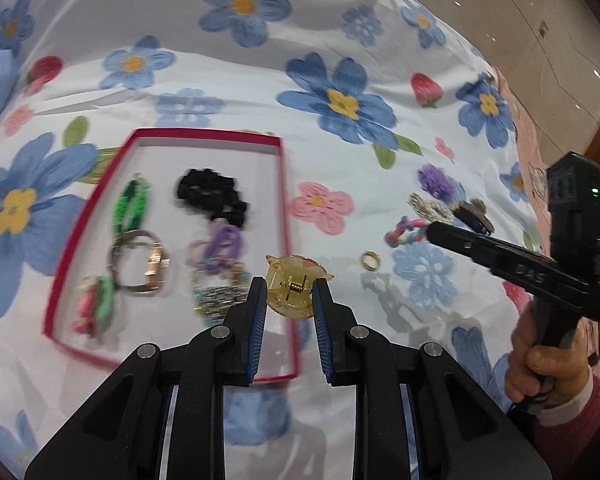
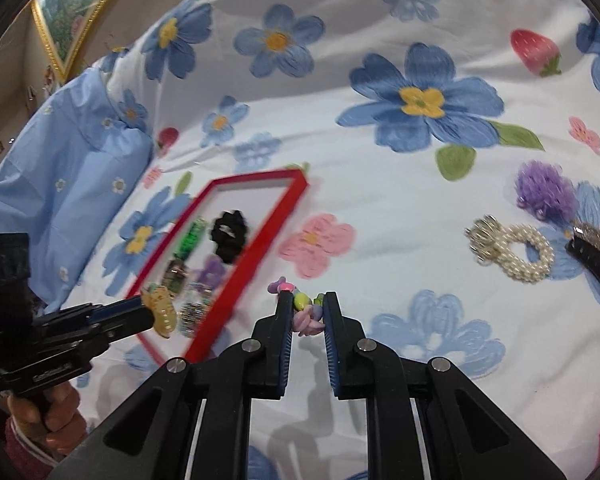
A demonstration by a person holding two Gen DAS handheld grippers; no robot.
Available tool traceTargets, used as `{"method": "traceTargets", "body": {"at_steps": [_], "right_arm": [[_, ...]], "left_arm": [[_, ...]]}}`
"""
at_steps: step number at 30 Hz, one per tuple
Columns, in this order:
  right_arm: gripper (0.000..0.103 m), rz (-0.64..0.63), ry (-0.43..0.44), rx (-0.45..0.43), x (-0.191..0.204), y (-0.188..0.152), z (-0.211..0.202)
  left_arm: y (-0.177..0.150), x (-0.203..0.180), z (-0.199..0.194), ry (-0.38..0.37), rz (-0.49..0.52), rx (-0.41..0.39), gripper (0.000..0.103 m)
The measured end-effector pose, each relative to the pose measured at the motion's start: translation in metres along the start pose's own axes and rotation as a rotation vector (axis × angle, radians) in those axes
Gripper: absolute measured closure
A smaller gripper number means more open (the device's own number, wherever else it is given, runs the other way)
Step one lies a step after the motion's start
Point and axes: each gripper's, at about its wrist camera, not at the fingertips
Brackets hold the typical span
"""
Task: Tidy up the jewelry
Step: 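Carry the claw clip and beaded bracelet into the red tray and open both tools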
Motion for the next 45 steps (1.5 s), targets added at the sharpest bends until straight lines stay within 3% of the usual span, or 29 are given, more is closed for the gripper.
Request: {"method": "traceTargets", "body": {"at_steps": [8, 20, 31, 38, 45], "right_arm": [[0.088, -0.035, 0.085, -0.02, 0.046, 0.007, -0.01], [0.088, -0.103, 0.153, 0.019, 0.108, 0.005, 0.012], [0.088, -0.115, 0.15, 0.049, 0.121, 0.006, 0.035], [0.088, -0.096, 0.135, 0.046, 0.122, 0.014, 0.048], [0.088, -0.128, 0.105, 0.107, 0.131, 0.007, 0.076]], "left_arm": [[-0.003, 0.034, -0.035, 0.061, -0.048, -0.054, 0.082], [-0.013, 0.08, -0.06, 0.135, -0.114, -0.08, 0.082], [-0.013, 0.104, -0.059, 0.151, -0.148, -0.079, 0.082], [-0.004, 0.115, -0.042, 0.164, -0.15, -0.051, 0.082], [-0.01, 0.127, -0.021, 0.181, -0.165, -0.006, 0.082]]}}
Point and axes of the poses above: each gripper's, at about its wrist camera, not at the fingertips, and z roughly the way its jaws point, x to its left, y to its top, and after that the axes turned 15 degrees about -y, right-handed
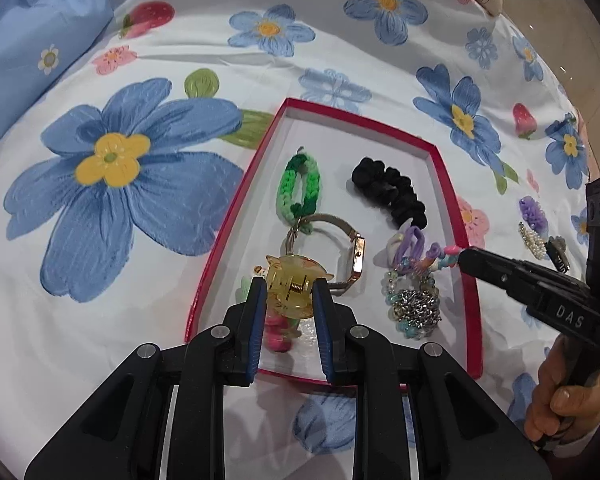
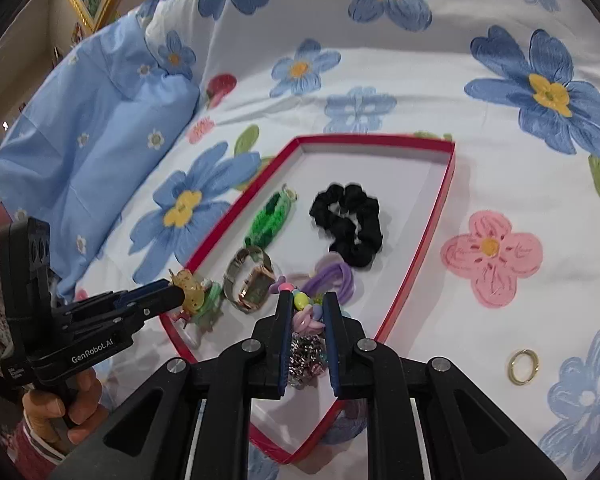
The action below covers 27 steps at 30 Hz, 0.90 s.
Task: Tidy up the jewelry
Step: 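Carry the claw clip and beaded bracelet into the red tray and open both tools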
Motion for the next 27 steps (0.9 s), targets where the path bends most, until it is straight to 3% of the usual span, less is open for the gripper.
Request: {"method": "traceTargets", "body": {"at_steps": [12, 17, 27], "right_arm": [[0.088, -0.033, -0.011, 0.088, 0.003, -0.014, 0.02], [0.088, -0.03, -0.006, 0.094, 0.003, -0.014, 0.021], [0.084, -0.027, 0.003, 0.096, 0.004, -0.013, 0.022]], "left_arm": [[0.003, -0.008, 0.012, 0.013, 0.055, 0.044, 0.082], [0.002, -0.01, 0.022, 0.026, 0.064, 0.084, 0.082], [-0.001, -0.009, 0.023, 0.02, 0.061, 0.085, 0.082]]}}
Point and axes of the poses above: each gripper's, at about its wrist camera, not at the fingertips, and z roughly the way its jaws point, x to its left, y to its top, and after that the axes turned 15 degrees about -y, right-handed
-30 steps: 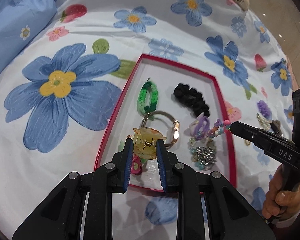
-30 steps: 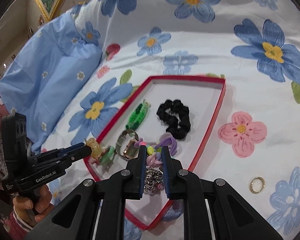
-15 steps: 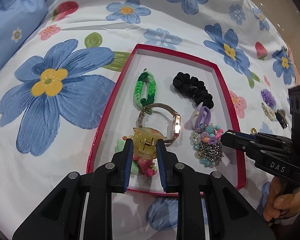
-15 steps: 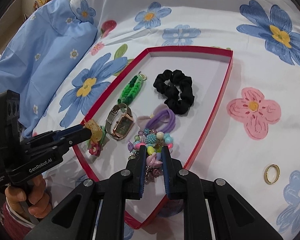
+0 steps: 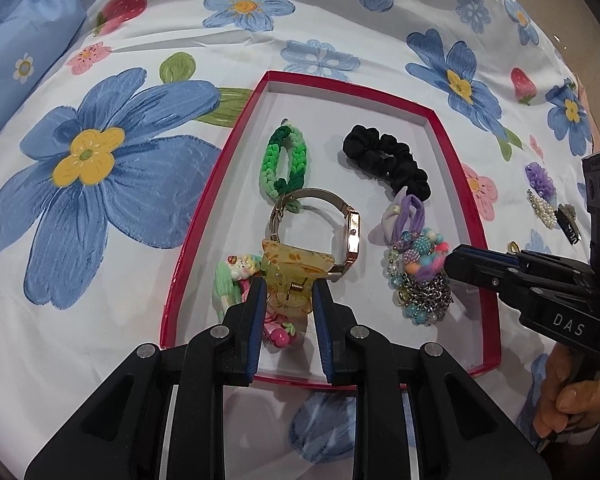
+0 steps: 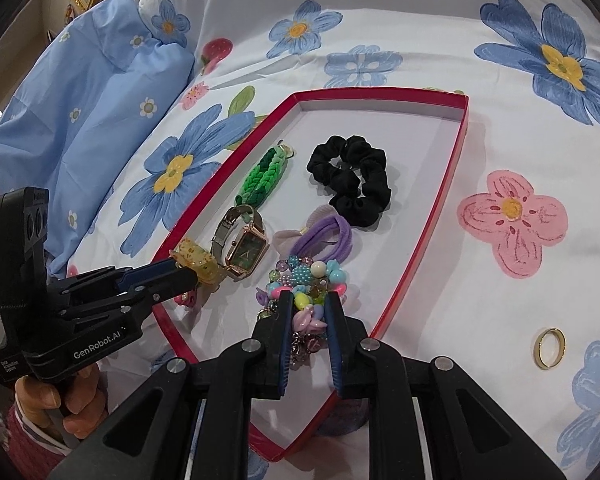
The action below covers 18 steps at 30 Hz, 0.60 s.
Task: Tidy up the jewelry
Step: 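Carry the claw clip and beaded bracelet into the red tray and open both tools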
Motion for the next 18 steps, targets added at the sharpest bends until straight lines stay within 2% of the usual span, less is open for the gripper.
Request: {"method": "traceTargets", "body": {"at_steps": [6, 13, 18], "right_arm": [[0.084, 0.009, 0.011, 0.002, -0.0014, -0.0003, -0.0001], [0.08, 0.021, 0.018, -0.004, -0.0025, -0.0005, -0.0031], [0.078, 0.019, 0.017, -0.012, -0.0015, 0.0001, -0.0067]], "left_arm": [[-0.0007, -0.0003, -0.0009, -0.003, -0.006, -0.003, 0.081], [-0.0019, -0.0017, -0.0019, -0.005, -0.011, -0.002, 0.069], [-0.0024, -0.0023, -0.0022, -0.003, -0.012, -0.001, 0.068]]}}
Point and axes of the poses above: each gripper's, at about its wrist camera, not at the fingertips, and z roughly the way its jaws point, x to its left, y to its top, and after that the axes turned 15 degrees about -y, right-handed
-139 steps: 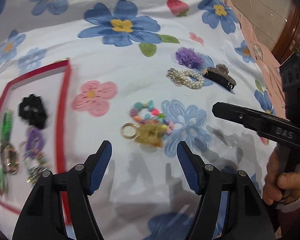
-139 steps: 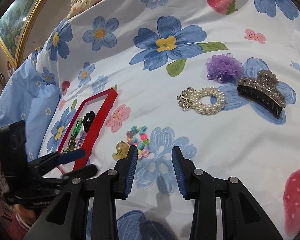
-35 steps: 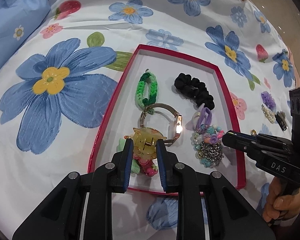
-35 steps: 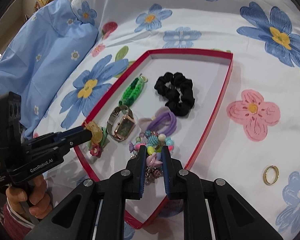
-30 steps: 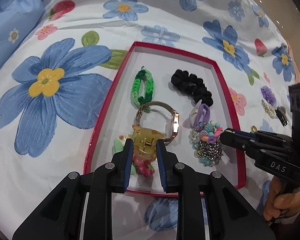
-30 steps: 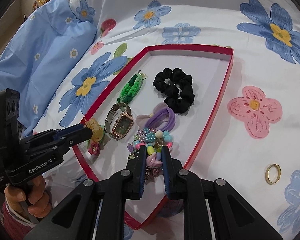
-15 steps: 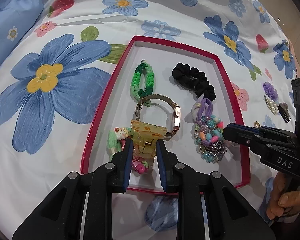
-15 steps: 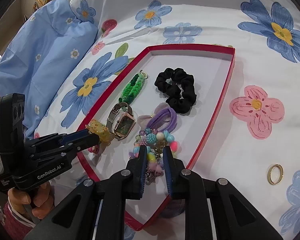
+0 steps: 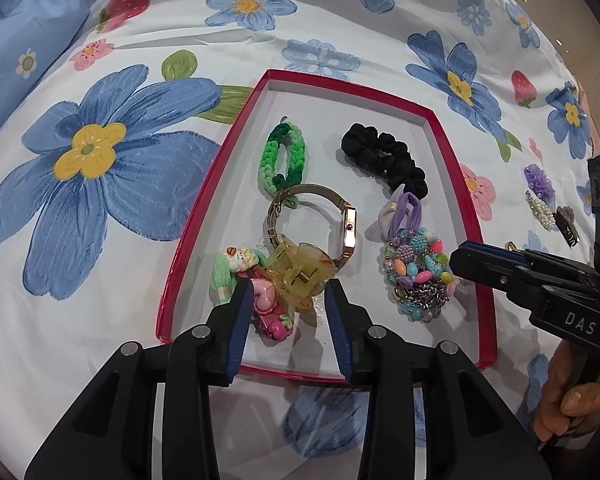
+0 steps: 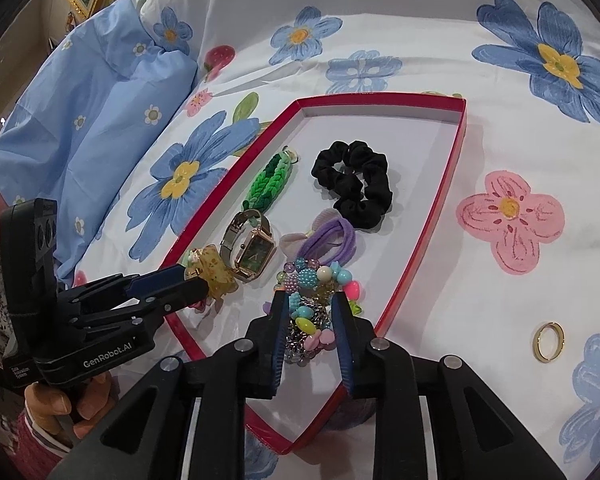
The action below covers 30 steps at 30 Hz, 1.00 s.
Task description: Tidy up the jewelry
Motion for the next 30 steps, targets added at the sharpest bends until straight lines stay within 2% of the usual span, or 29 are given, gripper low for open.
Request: {"method": "traceTargets", "body": {"at_steps": [4, 9, 11, 14, 17, 21, 30], "right_arm": [[0.077, 0.0, 0.001, -0.007, 0.001, 0.001, -0.002], [0.067, 0.009, 0.001, -0.029, 0.0, 0.001, -0.009], [0.061, 0.016, 0.003, -0.043, -0.001, 0.001, -0.013], [0.056, 0.024, 0.009, -0.084, -0.003, 0.001, -0.024], [0.043, 0.037, 0.018, -0.121, -0.005, 0.001, -0.033], [0.034, 0.062, 0.036, -0.159, -0.008, -0.003, -0.045], [0.027, 0.09, 0.062, -0.212, -0.008, -0.022, -0.072]], "left_arm": [[0.0, 0.0, -0.002, -0.002, -0.003, -0.007, 0.064], [-0.003, -0.003, -0.011, -0.009, -0.01, -0.03, 0.054], [-0.003, -0.004, -0.018, -0.009, -0.016, -0.044, 0.037], [-0.005, -0.005, -0.028, -0.013, -0.035, -0.072, 0.024], [-0.008, -0.004, -0.04, -0.026, -0.069, -0.098, 0.021], [-0.014, -0.005, -0.055, -0.019, -0.096, -0.138, 0.02], [-0.036, -0.02, -0.077, 0.003, -0.107, -0.174, 0.018]]}}
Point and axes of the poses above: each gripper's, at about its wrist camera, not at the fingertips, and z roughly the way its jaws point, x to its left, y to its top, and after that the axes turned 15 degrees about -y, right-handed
